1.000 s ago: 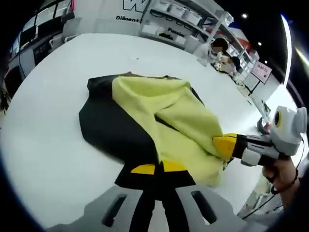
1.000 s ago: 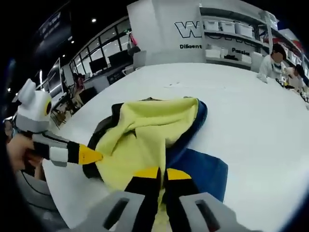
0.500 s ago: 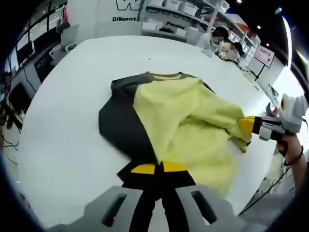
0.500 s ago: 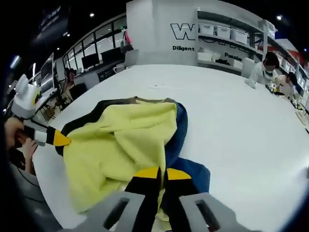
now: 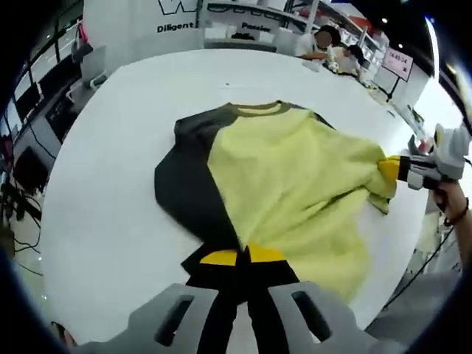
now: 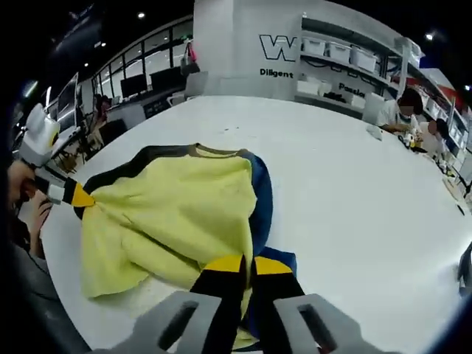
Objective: Fold the garment on the visible template until the final outline fits inside the template.
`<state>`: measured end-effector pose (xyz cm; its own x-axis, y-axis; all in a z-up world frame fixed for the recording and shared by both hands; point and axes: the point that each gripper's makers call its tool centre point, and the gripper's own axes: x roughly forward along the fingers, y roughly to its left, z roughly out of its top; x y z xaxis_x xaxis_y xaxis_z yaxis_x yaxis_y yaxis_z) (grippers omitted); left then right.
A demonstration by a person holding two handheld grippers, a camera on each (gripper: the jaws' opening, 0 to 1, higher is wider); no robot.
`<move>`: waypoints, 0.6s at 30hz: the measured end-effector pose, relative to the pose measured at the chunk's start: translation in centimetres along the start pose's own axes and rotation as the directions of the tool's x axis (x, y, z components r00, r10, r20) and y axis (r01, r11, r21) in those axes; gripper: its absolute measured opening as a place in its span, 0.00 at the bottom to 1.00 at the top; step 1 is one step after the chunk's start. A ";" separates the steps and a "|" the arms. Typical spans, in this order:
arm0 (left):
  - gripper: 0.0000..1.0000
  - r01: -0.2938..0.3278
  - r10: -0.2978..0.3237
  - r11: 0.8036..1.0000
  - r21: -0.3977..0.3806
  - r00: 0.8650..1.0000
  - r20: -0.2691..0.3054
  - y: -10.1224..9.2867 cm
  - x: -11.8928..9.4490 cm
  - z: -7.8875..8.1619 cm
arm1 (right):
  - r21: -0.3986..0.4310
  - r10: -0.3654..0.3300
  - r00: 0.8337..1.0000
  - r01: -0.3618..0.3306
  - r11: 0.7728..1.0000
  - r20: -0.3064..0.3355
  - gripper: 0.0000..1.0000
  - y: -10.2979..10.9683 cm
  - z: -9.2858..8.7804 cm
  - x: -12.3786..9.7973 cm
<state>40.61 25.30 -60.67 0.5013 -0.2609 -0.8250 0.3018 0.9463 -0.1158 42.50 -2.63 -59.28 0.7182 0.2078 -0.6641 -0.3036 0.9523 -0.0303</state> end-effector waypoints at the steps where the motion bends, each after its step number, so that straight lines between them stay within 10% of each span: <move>1: 0.00 -0.003 0.003 1.000 0.006 1.000 -0.005 0.3 0.1 0.0 | -0.016 -0.006 1.000 0.006 1.000 0.003 0.00 -0.2 0.1 0.1; 18: 0.06 0.014 -0.014 0.998 -0.069 1.000 0.011 0.7 0.4 -0.7 | -0.063 -0.048 0.998 0.050 0.997 0.032 0.03 -1.5 1.6 1.7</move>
<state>40.44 25.98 -61.43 0.5062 -0.2758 -0.8171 0.2524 0.9534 -0.1654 45.17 -3.34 -59.22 0.7513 0.1691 -0.6380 -0.3066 0.9454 -0.1105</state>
